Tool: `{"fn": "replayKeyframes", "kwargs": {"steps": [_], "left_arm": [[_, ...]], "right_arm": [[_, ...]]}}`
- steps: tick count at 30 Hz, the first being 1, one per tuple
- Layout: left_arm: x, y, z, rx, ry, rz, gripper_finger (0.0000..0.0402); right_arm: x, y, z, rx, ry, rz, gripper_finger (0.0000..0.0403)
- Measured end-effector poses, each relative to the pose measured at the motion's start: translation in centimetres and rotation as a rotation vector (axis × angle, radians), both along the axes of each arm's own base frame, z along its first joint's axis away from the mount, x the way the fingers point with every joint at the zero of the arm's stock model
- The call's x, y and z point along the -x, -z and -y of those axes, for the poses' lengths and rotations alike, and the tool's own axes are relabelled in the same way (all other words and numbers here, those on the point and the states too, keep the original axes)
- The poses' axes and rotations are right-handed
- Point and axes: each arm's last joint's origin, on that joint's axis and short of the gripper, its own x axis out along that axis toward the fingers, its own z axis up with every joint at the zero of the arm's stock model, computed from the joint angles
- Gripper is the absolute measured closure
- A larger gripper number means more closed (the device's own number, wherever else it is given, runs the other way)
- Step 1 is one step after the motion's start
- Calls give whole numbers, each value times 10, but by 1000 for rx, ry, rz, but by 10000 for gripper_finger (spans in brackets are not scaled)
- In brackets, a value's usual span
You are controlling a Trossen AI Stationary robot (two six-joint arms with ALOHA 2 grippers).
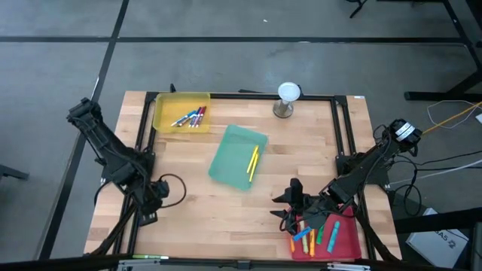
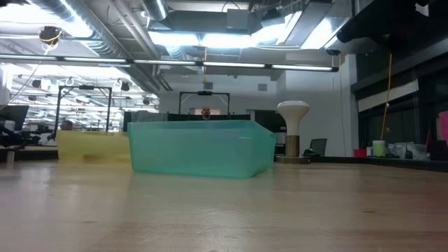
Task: Pick & Place Markers
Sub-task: Put the blue marker pen into the yellow bin
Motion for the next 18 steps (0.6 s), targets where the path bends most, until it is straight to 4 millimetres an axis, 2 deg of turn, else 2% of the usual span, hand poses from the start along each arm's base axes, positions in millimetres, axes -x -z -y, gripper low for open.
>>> {"fn": "replayKeyframes", "kwargs": {"steps": [1, 3, 13, 18], "left_arm": [[1, 2, 3, -8, 8, -12, 377], [4, 7, 10, -37, 44, -37, 393], [-7, 55, 40, -68, 237, -342, 401], [-16, 81, 53, -48, 309, -400, 400]], "right_arm": [[0, 0, 0, 0, 0, 0, 194], [0, 0, 0, 2, 1, 1, 194], [0, 0, 0, 21, -11, 0, 194], [0, 0, 0, 21, -11, 0, 194]]}}
